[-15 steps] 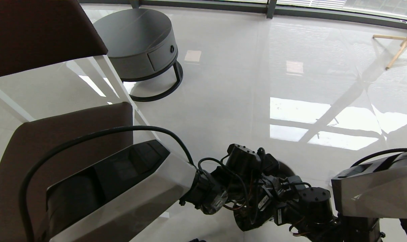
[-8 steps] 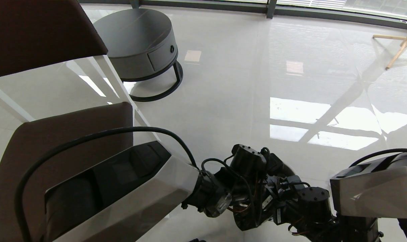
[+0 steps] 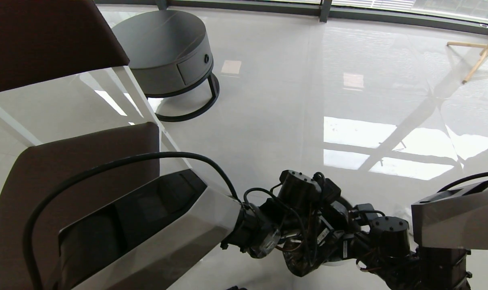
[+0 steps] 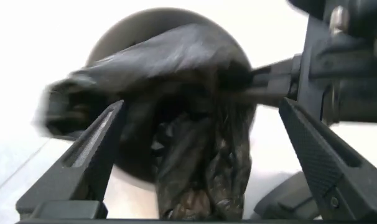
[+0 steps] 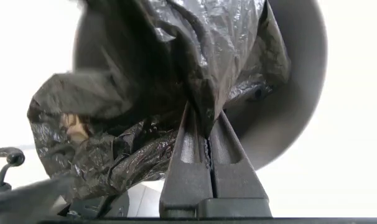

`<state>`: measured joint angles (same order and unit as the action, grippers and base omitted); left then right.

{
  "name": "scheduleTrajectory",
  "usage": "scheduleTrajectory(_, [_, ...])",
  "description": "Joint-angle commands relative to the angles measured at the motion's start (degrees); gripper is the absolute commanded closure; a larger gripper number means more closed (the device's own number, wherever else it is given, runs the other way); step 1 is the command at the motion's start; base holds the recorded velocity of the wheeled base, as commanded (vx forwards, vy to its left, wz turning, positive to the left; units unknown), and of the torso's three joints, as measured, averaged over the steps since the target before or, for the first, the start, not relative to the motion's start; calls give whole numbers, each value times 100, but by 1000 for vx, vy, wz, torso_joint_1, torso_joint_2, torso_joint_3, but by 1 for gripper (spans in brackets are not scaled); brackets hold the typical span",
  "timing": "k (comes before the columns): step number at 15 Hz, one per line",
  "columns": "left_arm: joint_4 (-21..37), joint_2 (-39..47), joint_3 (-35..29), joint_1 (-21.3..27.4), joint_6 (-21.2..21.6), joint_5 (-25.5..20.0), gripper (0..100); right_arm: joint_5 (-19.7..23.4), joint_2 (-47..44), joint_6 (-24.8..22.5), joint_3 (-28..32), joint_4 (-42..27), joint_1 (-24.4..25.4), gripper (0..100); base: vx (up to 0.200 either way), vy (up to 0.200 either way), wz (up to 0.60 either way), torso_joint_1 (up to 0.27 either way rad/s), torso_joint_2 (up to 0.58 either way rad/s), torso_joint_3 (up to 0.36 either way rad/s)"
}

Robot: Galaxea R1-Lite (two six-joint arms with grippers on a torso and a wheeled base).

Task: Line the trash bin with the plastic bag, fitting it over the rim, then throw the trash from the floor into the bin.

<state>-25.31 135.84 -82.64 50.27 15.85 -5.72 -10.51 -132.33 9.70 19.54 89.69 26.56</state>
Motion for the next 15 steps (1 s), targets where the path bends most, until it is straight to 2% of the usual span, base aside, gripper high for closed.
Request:
scheduleTrajectory(1, [35, 39, 20, -18, 6, 97, 0, 40, 155, -4, -38, 31, -134, 100, 0, 0, 0, 0, 0, 0])
scheduleTrajectory(8, [35, 417, -156, -273, 41, 361, 0, 58, 137, -4, -47, 31, -99, 100, 0, 0, 0, 0, 0, 0])
scheduleTrajectory(12, [61, 312, 2, -308, 59, 387, 0, 58, 120, -4, -38, 31, -99, 100, 0, 0, 0, 0, 0, 0])
scheduleTrajectory(15, [52, 74, 459, -237, 217, 378, 0, 58, 120, -4, -47, 31, -99, 100, 0, 0, 0, 0, 0, 0])
